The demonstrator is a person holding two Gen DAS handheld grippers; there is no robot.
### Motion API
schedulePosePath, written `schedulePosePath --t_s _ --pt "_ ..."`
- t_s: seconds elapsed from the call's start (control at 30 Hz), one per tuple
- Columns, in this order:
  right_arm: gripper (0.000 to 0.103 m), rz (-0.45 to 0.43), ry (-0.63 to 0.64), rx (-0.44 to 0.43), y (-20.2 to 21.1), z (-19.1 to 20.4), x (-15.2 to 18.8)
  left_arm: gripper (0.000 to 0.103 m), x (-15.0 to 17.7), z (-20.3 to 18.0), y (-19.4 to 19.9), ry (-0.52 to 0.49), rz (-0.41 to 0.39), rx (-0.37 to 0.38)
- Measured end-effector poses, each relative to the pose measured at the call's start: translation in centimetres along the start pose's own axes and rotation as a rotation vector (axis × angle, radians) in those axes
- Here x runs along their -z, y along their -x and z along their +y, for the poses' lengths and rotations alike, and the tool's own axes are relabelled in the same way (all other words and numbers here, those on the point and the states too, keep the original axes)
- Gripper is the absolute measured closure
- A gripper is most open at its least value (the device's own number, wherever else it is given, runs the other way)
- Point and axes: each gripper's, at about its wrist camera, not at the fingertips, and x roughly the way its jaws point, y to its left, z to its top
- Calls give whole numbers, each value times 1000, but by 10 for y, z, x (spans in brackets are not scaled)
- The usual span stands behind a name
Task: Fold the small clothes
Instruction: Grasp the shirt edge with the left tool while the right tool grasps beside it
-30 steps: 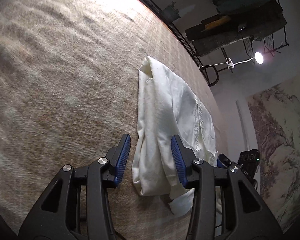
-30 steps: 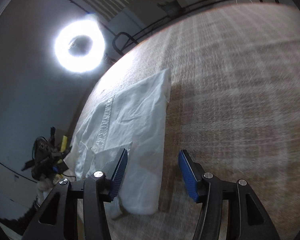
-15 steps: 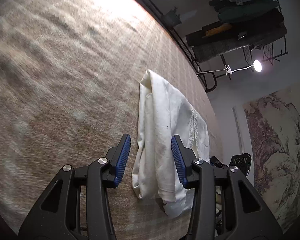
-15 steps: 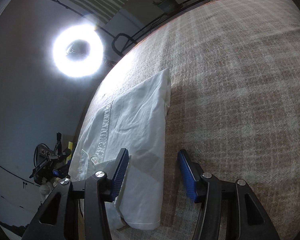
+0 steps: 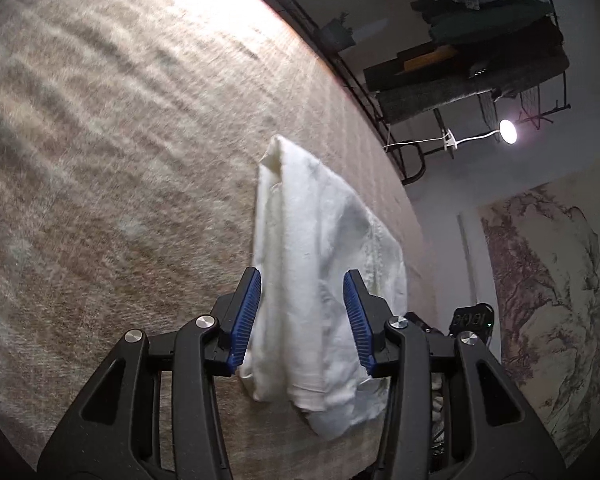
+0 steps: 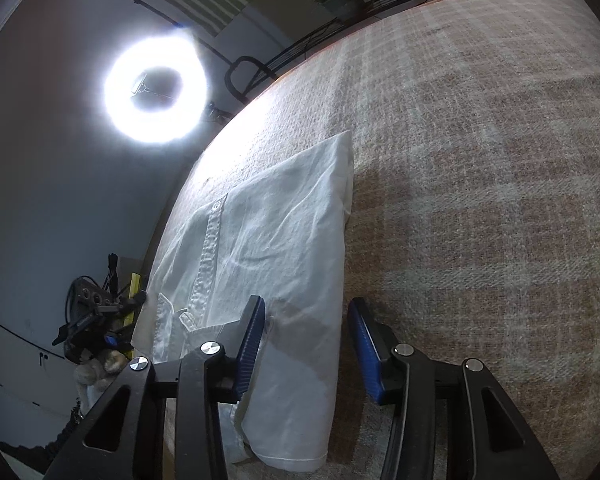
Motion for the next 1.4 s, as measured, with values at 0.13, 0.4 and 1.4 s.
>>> schedulePosePath --t_s 0.13,0.4,1.4 --pt "57 -7 0 2 -5 3 1 49 -6 -13 -11 -55 17 -47" --pt "58 9 31 20 -7 4 4 52 -5 4 -28 -30 50 -124" --pt "93 -113 323 200 40 98 -24 93 -20 -128 -49 -322 -16 -87"
